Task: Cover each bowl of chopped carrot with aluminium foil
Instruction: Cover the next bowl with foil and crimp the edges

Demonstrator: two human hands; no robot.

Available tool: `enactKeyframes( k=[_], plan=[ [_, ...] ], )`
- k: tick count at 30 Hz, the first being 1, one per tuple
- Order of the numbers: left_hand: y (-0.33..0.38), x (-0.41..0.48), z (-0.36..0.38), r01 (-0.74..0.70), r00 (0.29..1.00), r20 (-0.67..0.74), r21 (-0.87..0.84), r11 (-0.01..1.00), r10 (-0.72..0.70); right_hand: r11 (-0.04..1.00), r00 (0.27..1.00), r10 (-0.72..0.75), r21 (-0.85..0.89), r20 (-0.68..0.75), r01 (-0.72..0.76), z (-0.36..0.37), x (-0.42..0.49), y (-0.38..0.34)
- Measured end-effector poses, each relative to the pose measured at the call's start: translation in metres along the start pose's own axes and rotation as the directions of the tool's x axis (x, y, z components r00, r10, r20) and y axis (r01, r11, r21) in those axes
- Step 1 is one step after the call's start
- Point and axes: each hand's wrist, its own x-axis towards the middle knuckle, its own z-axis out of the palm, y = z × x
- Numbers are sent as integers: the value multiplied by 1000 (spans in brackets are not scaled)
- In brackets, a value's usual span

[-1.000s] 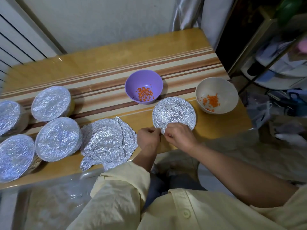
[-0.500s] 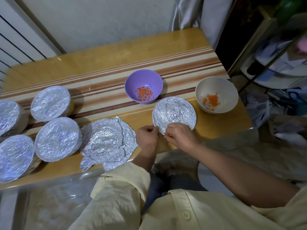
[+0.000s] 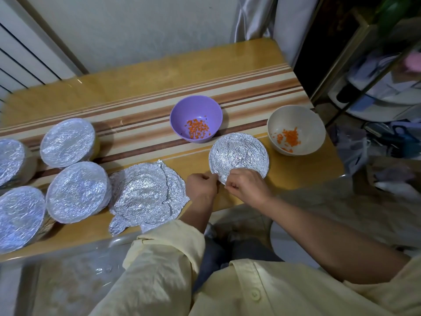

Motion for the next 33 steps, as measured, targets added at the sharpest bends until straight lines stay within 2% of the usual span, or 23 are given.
enactKeyframes(
  k=[10,15,22,27,33],
  plan=[
    [19,2,-11,-10,1000,-14,32,999,10,998,998,-56,-37,14,56,-15,-12,21],
    [20,-8,-7,-31,999,-42,-54,998,29,999,1000,18,38,-15,-17,-14,-2,17],
    [14,-6,3,-23,998,49,-74,997,27,993,997,80,88,-19,-79,-14,5,15],
    [20,-10,1,8,998,66,-152,988,2,985,992,122,124,-18,-119,-16,10,13],
    [24,-8,2,52,998,34,-88,995,-49,988,993,117,102,11,-117,-11,11,11]
  ],
)
